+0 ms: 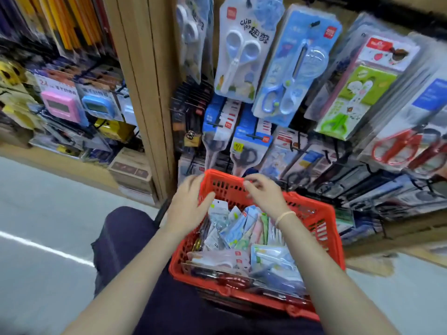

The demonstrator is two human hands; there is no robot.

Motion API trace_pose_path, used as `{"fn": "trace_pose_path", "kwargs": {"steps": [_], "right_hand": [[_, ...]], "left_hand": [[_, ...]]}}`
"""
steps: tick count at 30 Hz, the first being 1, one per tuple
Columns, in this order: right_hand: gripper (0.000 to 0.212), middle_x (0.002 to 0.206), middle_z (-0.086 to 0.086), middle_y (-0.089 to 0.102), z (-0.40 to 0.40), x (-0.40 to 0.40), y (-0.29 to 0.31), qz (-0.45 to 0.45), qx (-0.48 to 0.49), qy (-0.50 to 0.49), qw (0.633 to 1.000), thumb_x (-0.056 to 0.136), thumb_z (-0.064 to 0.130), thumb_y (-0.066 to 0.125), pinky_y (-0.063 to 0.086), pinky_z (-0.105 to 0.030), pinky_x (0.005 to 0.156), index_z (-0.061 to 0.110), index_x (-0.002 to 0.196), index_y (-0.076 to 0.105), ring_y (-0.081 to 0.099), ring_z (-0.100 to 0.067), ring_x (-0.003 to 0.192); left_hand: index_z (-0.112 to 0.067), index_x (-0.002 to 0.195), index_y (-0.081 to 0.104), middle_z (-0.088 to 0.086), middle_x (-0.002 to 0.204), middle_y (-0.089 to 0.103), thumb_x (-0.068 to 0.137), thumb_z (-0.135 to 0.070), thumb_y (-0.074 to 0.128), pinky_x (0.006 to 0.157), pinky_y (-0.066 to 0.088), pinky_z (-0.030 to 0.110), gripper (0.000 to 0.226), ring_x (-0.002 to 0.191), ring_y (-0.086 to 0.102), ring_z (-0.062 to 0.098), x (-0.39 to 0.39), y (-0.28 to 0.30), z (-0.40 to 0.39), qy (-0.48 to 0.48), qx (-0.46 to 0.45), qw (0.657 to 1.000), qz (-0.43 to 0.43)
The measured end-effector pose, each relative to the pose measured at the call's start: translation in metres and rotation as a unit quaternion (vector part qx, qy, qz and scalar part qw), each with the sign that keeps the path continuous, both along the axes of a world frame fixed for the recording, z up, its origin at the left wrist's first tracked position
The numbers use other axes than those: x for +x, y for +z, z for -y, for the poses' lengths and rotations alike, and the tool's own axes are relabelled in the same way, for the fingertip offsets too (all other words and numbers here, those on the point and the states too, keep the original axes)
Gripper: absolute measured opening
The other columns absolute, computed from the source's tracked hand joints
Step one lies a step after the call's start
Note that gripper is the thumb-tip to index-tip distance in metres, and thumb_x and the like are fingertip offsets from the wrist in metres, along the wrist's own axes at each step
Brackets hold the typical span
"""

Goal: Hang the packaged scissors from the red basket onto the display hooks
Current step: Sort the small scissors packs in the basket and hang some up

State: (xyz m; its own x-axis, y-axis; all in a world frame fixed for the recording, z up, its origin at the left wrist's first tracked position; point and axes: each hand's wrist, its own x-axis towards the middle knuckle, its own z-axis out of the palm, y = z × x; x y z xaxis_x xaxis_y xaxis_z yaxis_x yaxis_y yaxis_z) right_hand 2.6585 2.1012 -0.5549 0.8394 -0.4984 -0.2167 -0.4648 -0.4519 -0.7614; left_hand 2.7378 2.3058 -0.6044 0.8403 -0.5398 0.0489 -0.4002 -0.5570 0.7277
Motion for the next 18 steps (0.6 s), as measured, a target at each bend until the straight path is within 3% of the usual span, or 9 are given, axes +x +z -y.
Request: {"fn": "trace_pose_path", "kwargs": {"steps": [4, 6, 8, 10, 14, 16, 18], "right_hand": [[0.025, 0.094, -0.002, 0.062, 0.008, -0.06, -0.064, -0.102, 0.056, -0.038, 0.993, 0.098, 0.027, 0.064, 0.048, -0.029, 0.073, 0.013, 0.119, 0.065, 0.06, -0.023, 0.089], [0.039, 0.099, 0.001, 0.06, 0.007, -0.079, -0.083, -0.169, 0.102, 0.007, 0.98, 0.096, 0.037, 0.067, 0.045, -0.019, 0.069, 0.014, 0.126, 0.061, 0.059, -0.017, 0.093], [0.047, 0.104, 0.004, 0.058, 0.001, -0.09, -0.1, -0.228, 0.12, 0.078, 0.963, 0.089, 0.044, 0.073, 0.046, -0.019, 0.074, 0.017, 0.126, 0.06, 0.058, -0.015, 0.098], [0.046, 0.1, 0.005, 0.058, -0.009, -0.094, -0.113, -0.26, 0.085, 0.143, 0.951, 0.084, 0.041, 0.08, 0.045, -0.024, 0.075, 0.017, 0.119, 0.064, 0.056, -0.013, 0.091], [0.034, 0.083, 0.005, 0.054, -0.017, -0.086, -0.122, -0.258, 0.077, 0.161, 0.95, 0.077, 0.026, 0.085, 0.039, -0.024, 0.058, 0.017, 0.105, 0.067, 0.053, -0.015, 0.075], [0.027, 0.069, 0.001, 0.045, -0.016, -0.088, -0.127, -0.234, 0.09, 0.146, 0.957, 0.075, 0.019, 0.086, 0.034, -0.029, 0.057, 0.014, 0.076, 0.059, 0.043, -0.017, 0.064], [0.042, 0.062, 0.001, 0.039, -0.015, -0.09, -0.13, -0.198, 0.107, 0.125, 0.966, 0.078, 0.016, 0.085, 0.031, -0.03, 0.059, 0.016, 0.06, 0.047, 0.037, -0.014, 0.058]], "left_hand": [[-0.003, 0.151, 0.043, 0.023, 0.158, 0.035, 0.095, -0.047, 0.063, 0.116, 0.033, 0.044, 0.073, 0.144, 0.037, 0.039, -0.04, -0.047, -0.008, -0.017, 0.097, 0.995, 0.019], [-0.002, 0.149, 0.045, 0.027, 0.16, 0.032, 0.093, -0.056, 0.054, 0.113, 0.039, 0.052, 0.077, 0.145, 0.036, 0.045, -0.05, -0.058, -0.011, -0.036, 0.141, 0.988, 0.054], [-0.001, 0.148, 0.046, 0.03, 0.16, 0.029, 0.09, -0.062, 0.045, 0.111, 0.04, 0.057, 0.085, 0.146, 0.033, 0.05, -0.056, -0.065, -0.015, -0.055, 0.174, 0.982, 0.058], [0.0, 0.148, 0.045, 0.03, 0.163, 0.024, 0.088, -0.064, 0.045, 0.107, 0.045, 0.059, 0.087, 0.149, 0.028, 0.05, -0.061, -0.068, -0.021, -0.072, 0.196, 0.976, 0.062], [-0.003, 0.149, 0.045, 0.027, 0.166, 0.018, 0.087, -0.068, 0.045, 0.102, 0.049, 0.058, 0.09, 0.152, 0.021, 0.047, -0.063, -0.071, -0.025, -0.075, 0.211, 0.972, 0.075], [-0.004, 0.149, 0.046, 0.027, 0.166, 0.018, 0.086, -0.069, 0.044, 0.105, 0.047, 0.057, 0.09, 0.153, 0.02, 0.047, -0.064, -0.071, -0.025, -0.069, 0.211, 0.972, 0.08], [-0.005, 0.151, 0.044, 0.025, 0.167, 0.016, 0.087, -0.071, 0.045, 0.109, 0.043, 0.056, 0.092, 0.154, 0.017, 0.045, -0.065, -0.071, -0.024, -0.067, 0.206, 0.973, 0.077]]}}
